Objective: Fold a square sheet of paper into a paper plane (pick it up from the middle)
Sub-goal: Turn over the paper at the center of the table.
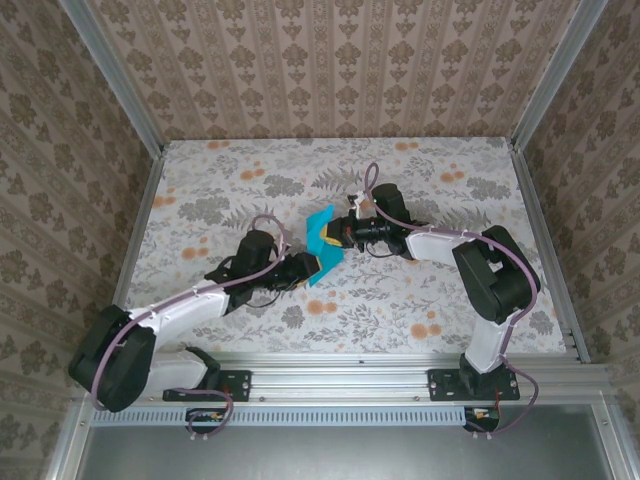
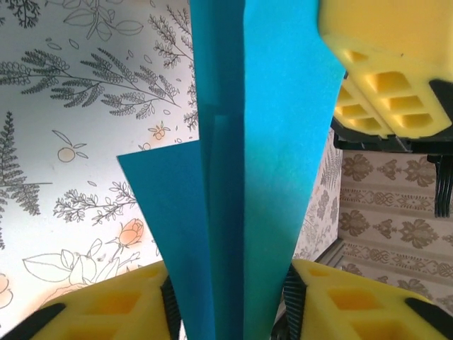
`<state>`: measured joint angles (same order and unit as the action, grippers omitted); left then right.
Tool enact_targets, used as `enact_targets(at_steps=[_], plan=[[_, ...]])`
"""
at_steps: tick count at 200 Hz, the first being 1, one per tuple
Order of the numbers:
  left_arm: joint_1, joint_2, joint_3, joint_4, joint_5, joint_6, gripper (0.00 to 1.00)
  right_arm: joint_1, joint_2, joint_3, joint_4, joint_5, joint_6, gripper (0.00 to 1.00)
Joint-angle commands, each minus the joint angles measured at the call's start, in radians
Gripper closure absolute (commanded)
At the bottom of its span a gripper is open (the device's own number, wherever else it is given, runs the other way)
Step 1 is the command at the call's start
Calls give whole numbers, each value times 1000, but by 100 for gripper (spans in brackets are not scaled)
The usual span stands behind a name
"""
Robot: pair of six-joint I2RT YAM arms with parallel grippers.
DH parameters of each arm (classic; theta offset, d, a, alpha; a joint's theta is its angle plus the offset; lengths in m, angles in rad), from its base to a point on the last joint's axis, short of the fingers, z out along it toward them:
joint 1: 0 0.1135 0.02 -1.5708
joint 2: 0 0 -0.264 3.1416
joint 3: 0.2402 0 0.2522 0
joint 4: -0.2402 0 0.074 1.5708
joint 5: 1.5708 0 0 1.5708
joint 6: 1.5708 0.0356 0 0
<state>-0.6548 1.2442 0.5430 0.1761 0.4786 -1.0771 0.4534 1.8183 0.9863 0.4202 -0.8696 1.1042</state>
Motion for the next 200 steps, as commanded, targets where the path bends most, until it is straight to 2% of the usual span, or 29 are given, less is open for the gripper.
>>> enact_targets(at_steps=[1, 86, 100, 138, 200], plan=[[2, 13, 44, 19, 18, 26, 62, -5, -42, -17, 28, -23, 16, 98], [24, 19, 67, -41, 38, 77, 79, -5, -30, -24, 37, -25, 13, 98], [29, 23, 67, -43, 42, 79, 84, -5, -27, -24, 36, -24, 13, 98], [35, 24, 70, -51, 46, 89, 89, -5, -18, -25, 37, -22, 11, 97], [53, 3, 86, -113, 46, 121, 92, -12, -15, -21, -8, -14, -30, 84]])
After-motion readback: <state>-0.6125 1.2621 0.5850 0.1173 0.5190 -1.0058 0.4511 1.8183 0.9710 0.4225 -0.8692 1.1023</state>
